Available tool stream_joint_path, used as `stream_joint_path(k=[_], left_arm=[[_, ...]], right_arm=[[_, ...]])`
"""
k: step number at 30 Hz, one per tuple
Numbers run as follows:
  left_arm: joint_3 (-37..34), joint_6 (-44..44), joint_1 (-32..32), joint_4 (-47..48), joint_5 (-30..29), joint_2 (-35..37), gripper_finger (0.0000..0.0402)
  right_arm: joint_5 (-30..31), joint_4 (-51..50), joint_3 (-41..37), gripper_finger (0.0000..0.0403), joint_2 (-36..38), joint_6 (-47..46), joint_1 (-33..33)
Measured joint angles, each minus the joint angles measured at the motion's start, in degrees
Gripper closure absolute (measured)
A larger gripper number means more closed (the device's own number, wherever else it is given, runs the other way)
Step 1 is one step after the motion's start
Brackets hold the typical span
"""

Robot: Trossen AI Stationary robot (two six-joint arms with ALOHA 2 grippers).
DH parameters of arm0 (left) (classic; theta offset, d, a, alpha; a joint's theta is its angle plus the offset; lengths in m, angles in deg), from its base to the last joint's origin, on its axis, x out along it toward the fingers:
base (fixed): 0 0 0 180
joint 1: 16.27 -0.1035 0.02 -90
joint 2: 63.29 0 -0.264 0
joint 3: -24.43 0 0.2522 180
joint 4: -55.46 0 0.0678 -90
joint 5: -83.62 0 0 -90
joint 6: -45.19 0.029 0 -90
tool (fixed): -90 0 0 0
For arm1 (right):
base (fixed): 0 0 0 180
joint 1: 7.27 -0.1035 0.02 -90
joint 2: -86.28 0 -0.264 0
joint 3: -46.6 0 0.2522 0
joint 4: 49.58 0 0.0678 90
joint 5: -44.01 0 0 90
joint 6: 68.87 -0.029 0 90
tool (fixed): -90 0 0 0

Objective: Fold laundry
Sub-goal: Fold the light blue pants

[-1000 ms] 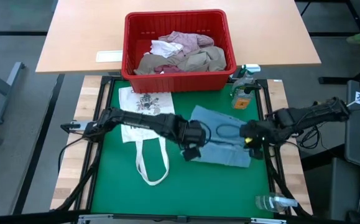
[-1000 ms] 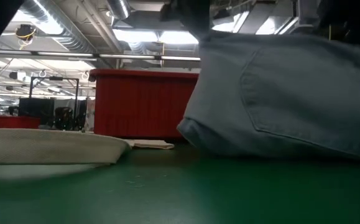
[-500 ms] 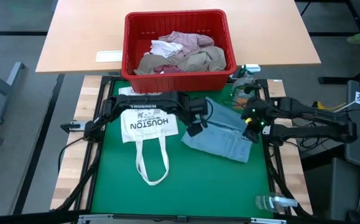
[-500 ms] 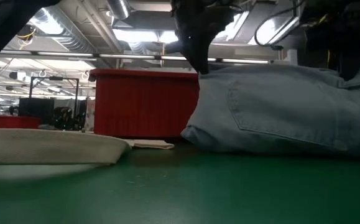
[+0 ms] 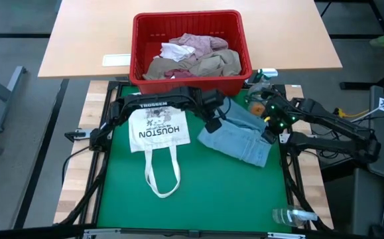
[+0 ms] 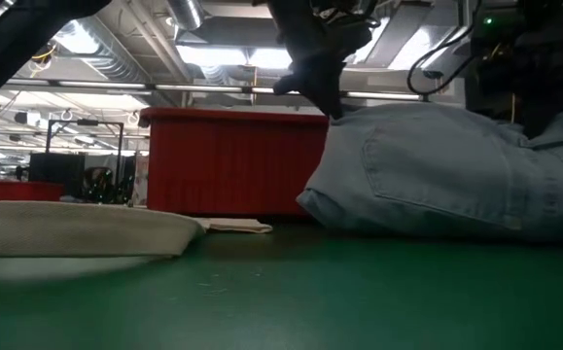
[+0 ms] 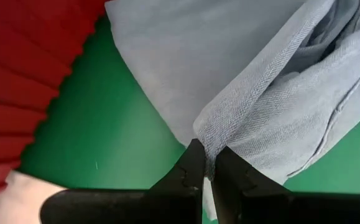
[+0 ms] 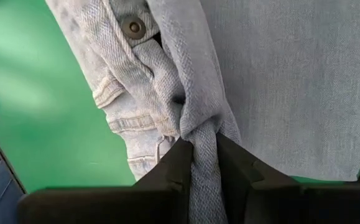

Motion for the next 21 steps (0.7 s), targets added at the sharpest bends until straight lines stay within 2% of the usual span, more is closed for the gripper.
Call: stream_joint_path(k=[6,21], left_arm=[[0.0,0.1,-0.3,-2.1,-0.1,0.0,0.0394],[0.0,0.0,-0.7,-7.4,-0.2,0.0,0.0392]], right_arm=[[3.9,0.1,0.0,0.0352,0.0,-0.4,0.3],[4.5,0.0,0.0,0.0352,0.0,-0.7,0.3]])
